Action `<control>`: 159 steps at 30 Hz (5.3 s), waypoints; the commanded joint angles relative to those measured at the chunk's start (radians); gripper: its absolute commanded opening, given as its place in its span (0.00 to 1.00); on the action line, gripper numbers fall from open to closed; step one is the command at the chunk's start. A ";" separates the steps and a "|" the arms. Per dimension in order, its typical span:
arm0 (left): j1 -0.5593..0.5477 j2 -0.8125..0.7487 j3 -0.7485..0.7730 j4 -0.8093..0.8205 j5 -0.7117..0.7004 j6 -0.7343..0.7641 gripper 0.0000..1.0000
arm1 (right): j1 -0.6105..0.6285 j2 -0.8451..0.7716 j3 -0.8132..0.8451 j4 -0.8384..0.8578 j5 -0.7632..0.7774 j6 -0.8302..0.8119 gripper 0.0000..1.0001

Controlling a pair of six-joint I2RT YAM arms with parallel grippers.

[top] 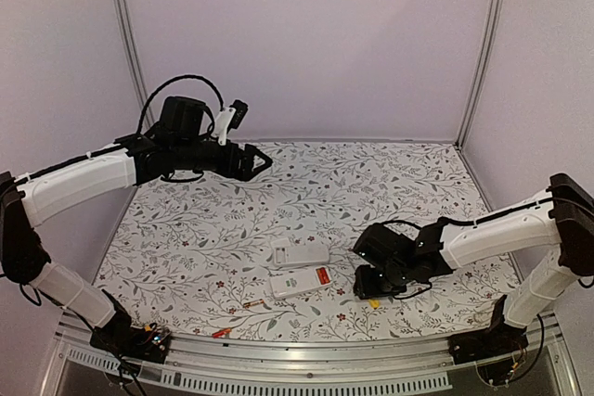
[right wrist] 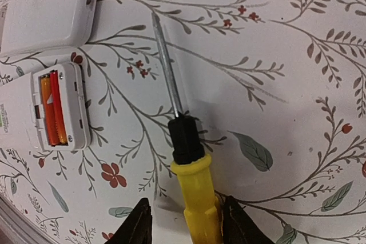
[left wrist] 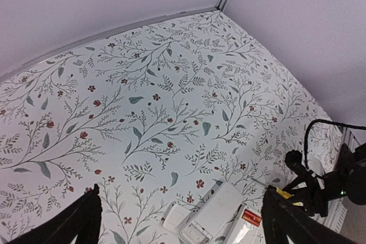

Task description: Unload the batteries from the remote control

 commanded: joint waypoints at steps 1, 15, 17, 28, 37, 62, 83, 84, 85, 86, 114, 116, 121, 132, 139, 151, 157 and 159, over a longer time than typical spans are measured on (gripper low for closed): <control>-0.001 -0.018 -0.008 0.006 -0.003 -0.014 0.97 | 0.026 0.048 0.039 -0.037 0.029 0.007 0.39; -0.038 0.010 -0.029 0.043 0.076 -0.033 0.94 | 0.029 0.031 0.129 -0.031 0.132 -0.013 0.05; -0.063 0.003 -0.036 0.063 0.128 -0.022 0.93 | 0.028 -0.029 0.109 0.035 0.112 -0.054 0.02; -0.123 0.005 -0.057 0.168 0.508 0.008 0.93 | -0.109 -0.338 -0.076 0.555 -0.374 -0.217 0.00; -0.128 0.056 -0.053 0.199 0.630 -0.040 0.90 | -0.113 -0.288 0.031 0.599 -0.594 -0.323 0.00; -0.141 0.115 -0.054 0.271 0.767 -0.104 0.31 | -0.114 -0.224 0.068 0.616 -0.630 -0.346 0.00; -0.116 -0.029 -0.193 0.645 0.546 -0.388 0.00 | -0.113 -0.352 -0.086 0.905 -0.361 -0.265 0.88; -0.116 -0.045 -0.221 0.712 0.489 -0.429 0.00 | -0.112 -0.359 -0.117 0.955 -0.342 -0.251 0.90; -0.117 -0.059 -0.252 0.780 0.451 -0.477 0.00 | -0.111 -0.365 -0.140 1.006 -0.325 -0.225 0.91; -0.118 -0.071 -0.286 0.862 0.419 -0.520 0.00 | -0.109 -0.367 -0.159 1.053 -0.312 -0.205 0.91; -0.200 -0.037 -0.422 1.157 0.340 -0.696 0.00 | -0.066 -0.208 -0.111 1.313 -0.303 -0.120 0.31; -0.201 -0.038 -0.424 1.155 0.340 -0.692 0.00 | -0.066 -0.206 -0.114 1.313 -0.303 -0.121 0.21; -0.201 -0.076 -0.436 1.044 0.297 -0.639 0.23 | -0.068 -0.228 -0.144 1.267 -0.253 -0.115 0.03; -0.290 -0.074 -0.469 0.347 -0.028 -0.384 0.78 | -0.168 -0.372 -0.205 0.790 -0.141 -0.174 0.00; -0.434 0.052 -0.430 0.118 -0.295 -0.266 0.86 | -0.178 -0.442 -0.241 0.730 -0.069 -0.175 0.00; -0.507 0.232 -0.317 0.000 -0.361 -0.139 0.89 | -0.180 -0.432 -0.254 0.737 -0.052 -0.153 0.00; -0.523 0.221 -0.323 0.012 -0.317 -0.108 0.90 | -0.184 -0.426 -0.253 0.732 -0.055 -0.155 0.00; -0.524 0.218 -0.329 0.020 -0.300 -0.092 0.90 | -0.186 -0.427 -0.252 0.730 -0.057 -0.157 0.00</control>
